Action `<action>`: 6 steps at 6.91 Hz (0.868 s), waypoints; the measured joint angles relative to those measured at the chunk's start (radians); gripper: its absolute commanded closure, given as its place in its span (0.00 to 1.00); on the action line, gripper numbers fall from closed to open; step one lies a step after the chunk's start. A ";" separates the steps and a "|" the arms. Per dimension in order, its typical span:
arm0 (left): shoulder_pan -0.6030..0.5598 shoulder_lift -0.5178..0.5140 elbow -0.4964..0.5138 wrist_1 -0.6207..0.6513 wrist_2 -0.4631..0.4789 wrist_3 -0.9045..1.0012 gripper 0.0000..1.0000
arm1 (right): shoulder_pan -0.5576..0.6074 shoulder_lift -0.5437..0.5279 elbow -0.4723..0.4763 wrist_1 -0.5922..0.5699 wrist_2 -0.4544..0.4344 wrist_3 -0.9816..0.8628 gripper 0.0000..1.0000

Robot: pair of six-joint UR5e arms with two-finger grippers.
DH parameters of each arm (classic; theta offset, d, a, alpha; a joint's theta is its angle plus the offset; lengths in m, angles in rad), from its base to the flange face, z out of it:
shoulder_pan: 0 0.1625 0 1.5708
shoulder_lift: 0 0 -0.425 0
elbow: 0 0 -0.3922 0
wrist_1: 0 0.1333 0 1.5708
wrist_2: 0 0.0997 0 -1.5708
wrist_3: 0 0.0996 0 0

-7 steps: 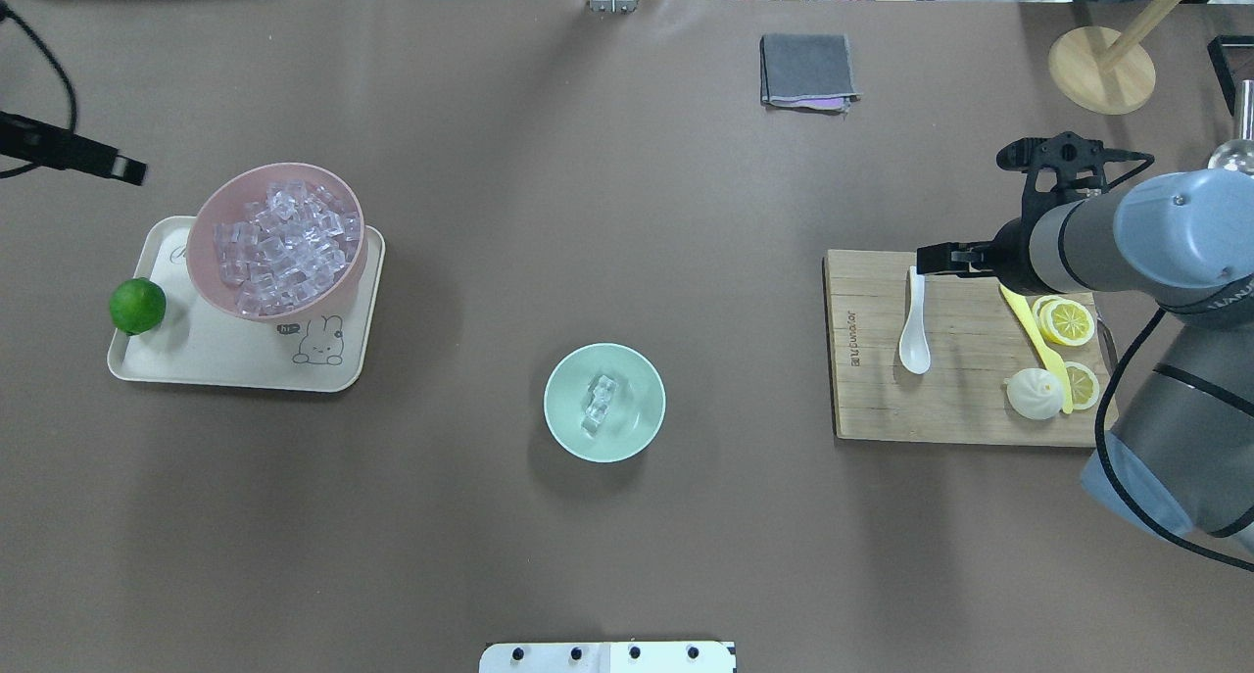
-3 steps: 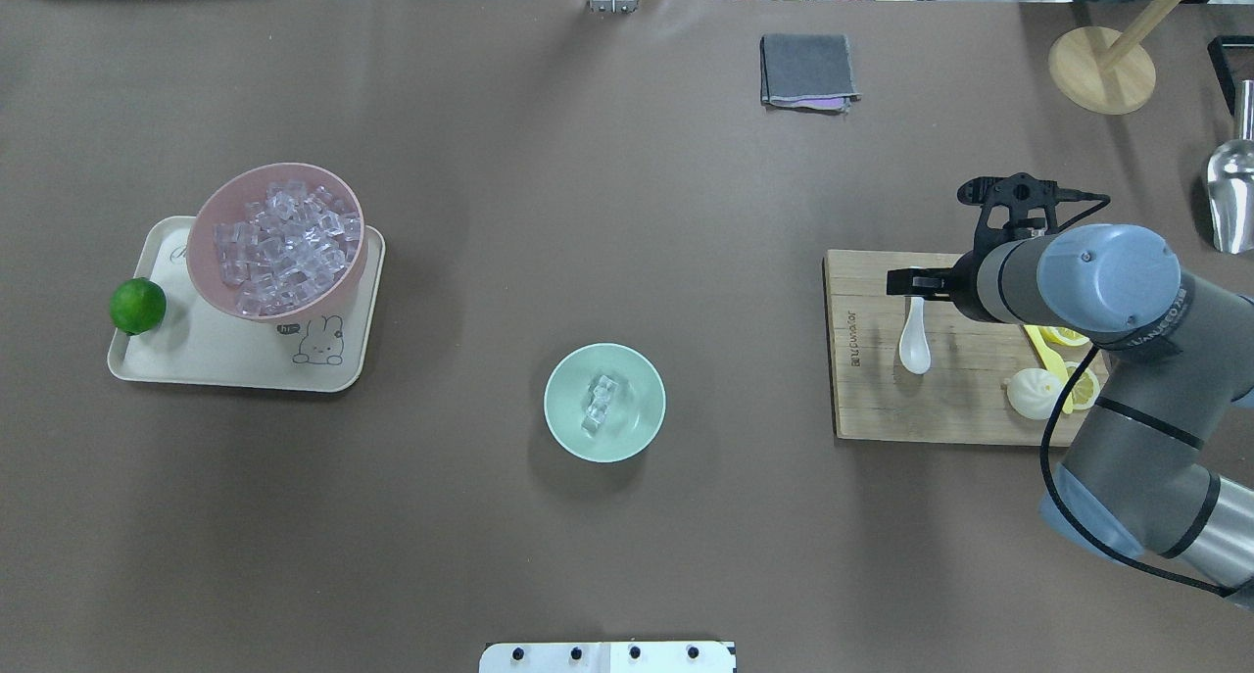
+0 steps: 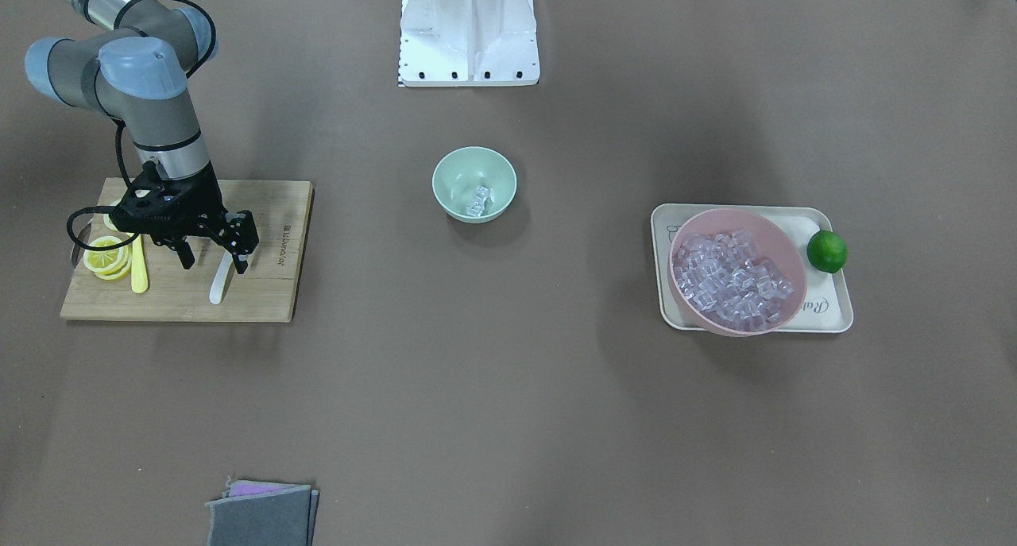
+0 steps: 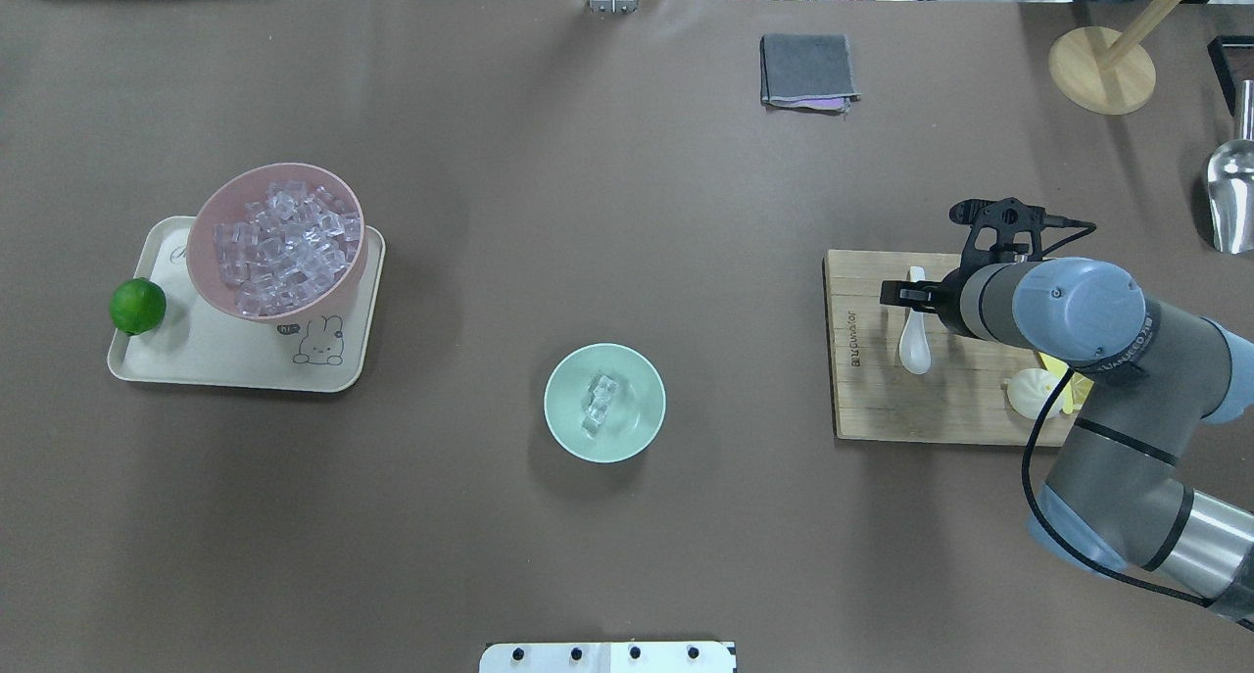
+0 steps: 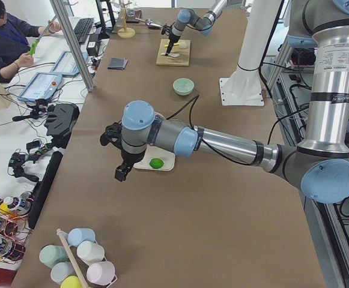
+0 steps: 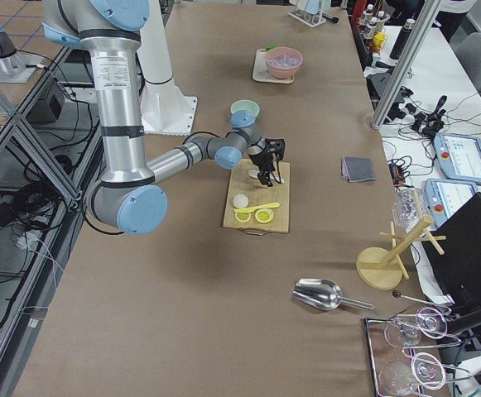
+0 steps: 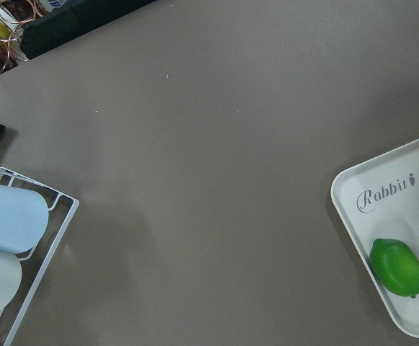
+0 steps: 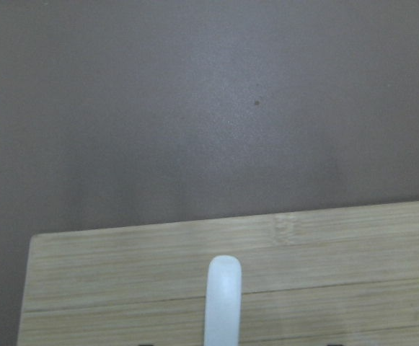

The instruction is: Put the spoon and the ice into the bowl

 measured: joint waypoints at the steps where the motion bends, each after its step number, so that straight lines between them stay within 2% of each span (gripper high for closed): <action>1: 0.000 0.000 0.000 0.000 0.000 0.000 0.00 | -0.005 -0.001 -0.002 0.004 -0.005 0.023 0.76; 2: -0.001 0.000 0.000 0.000 0.001 0.000 0.00 | -0.008 -0.001 -0.002 0.006 -0.006 0.034 1.00; 6: -0.001 0.001 0.002 -0.001 0.001 -0.005 0.01 | -0.012 0.018 0.005 0.001 -0.005 0.039 1.00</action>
